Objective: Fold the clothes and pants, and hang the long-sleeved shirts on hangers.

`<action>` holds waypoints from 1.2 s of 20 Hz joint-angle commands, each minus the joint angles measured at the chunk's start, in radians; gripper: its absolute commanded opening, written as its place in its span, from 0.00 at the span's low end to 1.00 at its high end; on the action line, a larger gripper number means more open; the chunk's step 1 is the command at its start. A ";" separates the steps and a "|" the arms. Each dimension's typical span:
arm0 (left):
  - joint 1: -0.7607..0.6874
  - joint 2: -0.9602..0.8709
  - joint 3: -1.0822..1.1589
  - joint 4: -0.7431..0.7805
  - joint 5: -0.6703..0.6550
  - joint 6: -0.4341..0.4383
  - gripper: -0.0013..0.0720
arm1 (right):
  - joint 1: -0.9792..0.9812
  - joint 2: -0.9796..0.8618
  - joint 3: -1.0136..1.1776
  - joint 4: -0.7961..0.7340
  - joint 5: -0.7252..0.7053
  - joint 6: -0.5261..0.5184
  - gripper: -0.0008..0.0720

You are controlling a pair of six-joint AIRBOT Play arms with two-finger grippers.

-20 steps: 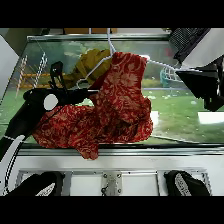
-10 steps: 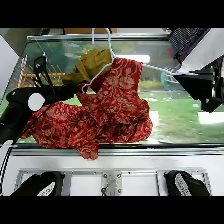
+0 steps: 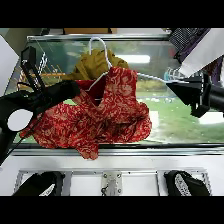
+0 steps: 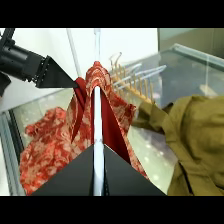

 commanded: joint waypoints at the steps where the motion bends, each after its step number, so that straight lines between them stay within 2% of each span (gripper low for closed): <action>1: -0.066 0.052 0.001 0.004 0.002 0.002 0.03 | 0.003 -0.001 -0.138 0.137 -0.003 -0.154 0.02; 6: -0.120 0.047 0.095 0.008 -0.050 0.005 0.03 | 0.003 -0.001 -0.307 0.237 -0.003 -0.263 0.02; 10: -0.251 -0.077 0.310 0.171 -0.195 0.006 0.03 | 0.014 -0.003 -0.320 0.268 0.002 -0.282 0.02; 14: -0.385 -0.174 0.455 0.265 -0.256 0.005 0.03 | 0.053 -0.010 -0.320 0.316 0.002 -0.311 0.02; 19: -0.415 -0.251 0.535 0.265 -0.297 0.014 0.03 | 0.130 -0.026 -0.320 0.350 -0.008 -0.344 0.02; 23: -0.405 -0.223 0.539 0.264 -0.303 0.045 0.04 | 0.134 -0.025 -0.320 0.381 -0.032 -0.344 0.02; 24: -0.405 -0.209 0.539 0.264 -0.313 0.045 0.18 | 0.134 -0.025 -0.320 0.402 -0.033 -0.345 0.02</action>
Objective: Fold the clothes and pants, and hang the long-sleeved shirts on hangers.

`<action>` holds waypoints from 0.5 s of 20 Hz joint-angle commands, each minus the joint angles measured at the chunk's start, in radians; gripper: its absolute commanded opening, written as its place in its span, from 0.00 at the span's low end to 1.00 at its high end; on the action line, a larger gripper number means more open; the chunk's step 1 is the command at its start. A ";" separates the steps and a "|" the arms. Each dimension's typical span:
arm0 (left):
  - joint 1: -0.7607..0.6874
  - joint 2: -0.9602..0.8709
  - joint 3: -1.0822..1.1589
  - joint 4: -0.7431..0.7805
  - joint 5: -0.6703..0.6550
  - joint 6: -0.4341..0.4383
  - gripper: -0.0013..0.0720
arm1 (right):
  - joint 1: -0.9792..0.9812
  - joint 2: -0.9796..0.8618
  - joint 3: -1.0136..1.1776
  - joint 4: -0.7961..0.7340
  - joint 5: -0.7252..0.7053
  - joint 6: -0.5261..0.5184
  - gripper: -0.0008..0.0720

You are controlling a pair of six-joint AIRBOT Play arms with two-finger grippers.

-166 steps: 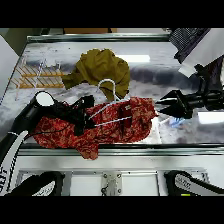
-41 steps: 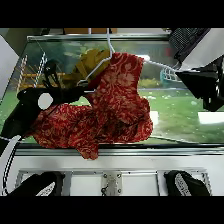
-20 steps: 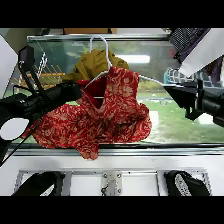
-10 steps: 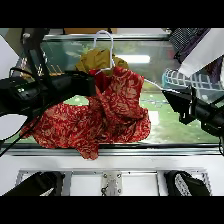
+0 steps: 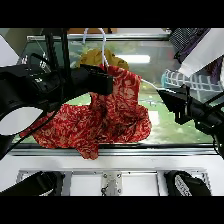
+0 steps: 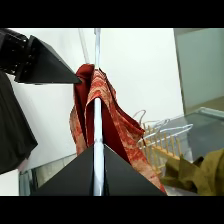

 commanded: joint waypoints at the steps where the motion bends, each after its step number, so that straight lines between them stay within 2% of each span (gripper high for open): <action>1: 0.001 0.031 0.010 0.004 -0.032 0.016 0.63 | 0.008 -0.001 0.000 0.060 -0.012 -0.004 0.02; 2: 0.001 0.047 0.010 0.003 -0.040 0.015 0.87 | 0.008 -0.001 0.000 0.072 -0.012 -0.003 0.02; 10: 0.001 0.150 0.010 0.011 -0.053 0.015 0.86 | 0.007 -0.001 0.002 0.218 -0.015 -0.004 0.02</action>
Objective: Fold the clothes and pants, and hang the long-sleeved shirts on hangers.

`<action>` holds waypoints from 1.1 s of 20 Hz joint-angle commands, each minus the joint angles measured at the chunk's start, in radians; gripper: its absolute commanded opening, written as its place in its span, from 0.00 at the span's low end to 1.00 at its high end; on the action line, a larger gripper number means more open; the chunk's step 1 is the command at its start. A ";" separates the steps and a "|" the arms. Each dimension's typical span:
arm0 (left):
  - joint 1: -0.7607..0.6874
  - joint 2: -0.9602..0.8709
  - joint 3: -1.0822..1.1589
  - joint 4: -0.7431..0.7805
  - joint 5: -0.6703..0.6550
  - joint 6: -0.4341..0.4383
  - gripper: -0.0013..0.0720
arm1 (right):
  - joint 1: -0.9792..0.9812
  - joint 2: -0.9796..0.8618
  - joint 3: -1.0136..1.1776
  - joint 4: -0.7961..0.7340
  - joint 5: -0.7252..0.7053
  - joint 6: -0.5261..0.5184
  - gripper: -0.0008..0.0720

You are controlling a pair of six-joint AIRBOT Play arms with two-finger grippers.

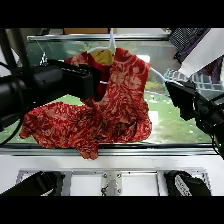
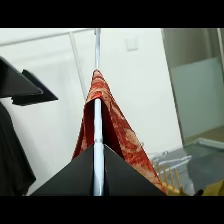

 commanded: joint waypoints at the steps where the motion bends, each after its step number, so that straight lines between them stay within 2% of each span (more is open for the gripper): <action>1: 0.001 0.034 0.001 0.021 -0.005 -0.001 0.78 | 0.000 0.002 0.007 0.081 -0.031 0.000 0.02; 2: 0.001 0.038 0.000 0.027 -0.005 0.000 0.42 | -0.002 0.008 0.021 0.081 -0.079 0.000 0.02; 3: 0.001 0.041 0.000 0.027 -0.004 0.004 0.11 | -0.011 0.019 0.040 0.077 -0.130 0.000 0.02; 4: 0.001 0.043 0.000 0.027 -0.003 0.011 0.03 | -0.030 0.032 0.067 0.072 -0.185 0.000 0.02; 7: 0.001 0.042 0.000 0.054 -0.006 0.011 0.03 | -0.130 0.069 0.174 -0.018 -0.312 0.005 0.02; 10: 0.001 0.042 0.000 0.079 -0.005 0.011 0.03 | -0.290 0.096 0.292 -0.170 -0.374 0.089 0.02; 13: 0.001 0.042 0.000 0.106 -0.004 0.014 0.03 | -0.460 0.116 0.360 -0.189 -0.439 0.126 0.02; 19: 0.001 0.040 0.000 0.148 0.005 0.048 0.03 | -0.703 0.187 0.381 -0.209 -0.799 0.125 0.02; 22: 0.001 0.040 0.000 0.159 0.005 0.069 0.03 | -0.756 0.195 0.426 -0.301 -0.972 0.125 0.02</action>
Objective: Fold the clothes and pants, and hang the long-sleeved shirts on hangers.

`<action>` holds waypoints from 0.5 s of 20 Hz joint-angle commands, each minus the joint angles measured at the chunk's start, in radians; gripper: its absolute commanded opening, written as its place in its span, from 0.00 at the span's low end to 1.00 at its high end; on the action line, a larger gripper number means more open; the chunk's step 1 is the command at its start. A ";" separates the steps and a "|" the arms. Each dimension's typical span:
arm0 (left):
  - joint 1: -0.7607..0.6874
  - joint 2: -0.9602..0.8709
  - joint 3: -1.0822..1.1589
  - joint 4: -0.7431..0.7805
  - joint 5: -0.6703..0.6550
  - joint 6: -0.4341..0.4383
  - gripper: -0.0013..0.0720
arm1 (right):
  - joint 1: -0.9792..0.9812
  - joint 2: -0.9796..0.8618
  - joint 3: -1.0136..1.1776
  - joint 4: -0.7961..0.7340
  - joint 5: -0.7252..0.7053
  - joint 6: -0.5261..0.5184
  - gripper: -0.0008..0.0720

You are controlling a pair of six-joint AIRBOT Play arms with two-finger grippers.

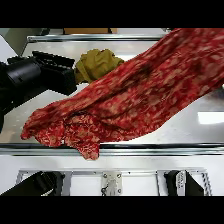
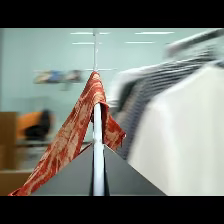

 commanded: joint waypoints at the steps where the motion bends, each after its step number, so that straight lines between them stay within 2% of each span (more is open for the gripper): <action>1: 0.001 -0.001 0.000 0.016 0.004 0.032 0.03 | -0.079 0.015 0.061 -0.116 -0.248 0.003 0.02; 5: 0.001 -0.001 0.000 0.017 0.004 0.048 0.03 | -0.082 0.011 0.160 -0.229 -0.535 0.003 0.02; 7: 0.001 -0.002 0.000 0.017 0.004 0.048 0.03 | -0.082 0.010 0.201 -0.235 -0.653 -0.002 0.02; 10: 0.001 -0.005 0.000 0.032 0.003 0.063 0.03 | -0.082 -0.003 0.247 -0.235 -0.726 -0.033 0.02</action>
